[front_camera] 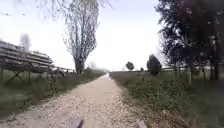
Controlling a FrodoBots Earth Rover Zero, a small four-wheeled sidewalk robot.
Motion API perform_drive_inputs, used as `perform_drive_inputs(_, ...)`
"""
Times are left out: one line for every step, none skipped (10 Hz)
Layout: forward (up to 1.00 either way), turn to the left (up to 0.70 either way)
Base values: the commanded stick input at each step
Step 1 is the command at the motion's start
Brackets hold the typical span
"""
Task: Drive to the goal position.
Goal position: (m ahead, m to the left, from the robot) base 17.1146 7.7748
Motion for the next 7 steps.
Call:
perform_drive_inputs(0.7,0.0)
perform_drive_inputs(0.7,0.0)
perform_drive_inputs(0.7,0.0)
perform_drive_inputs(0.7,0.0)
perform_drive_inputs(0.7,0.0)
perform_drive_inputs(0.7,0.0)
perform_drive_inputs(0.7,0.0)
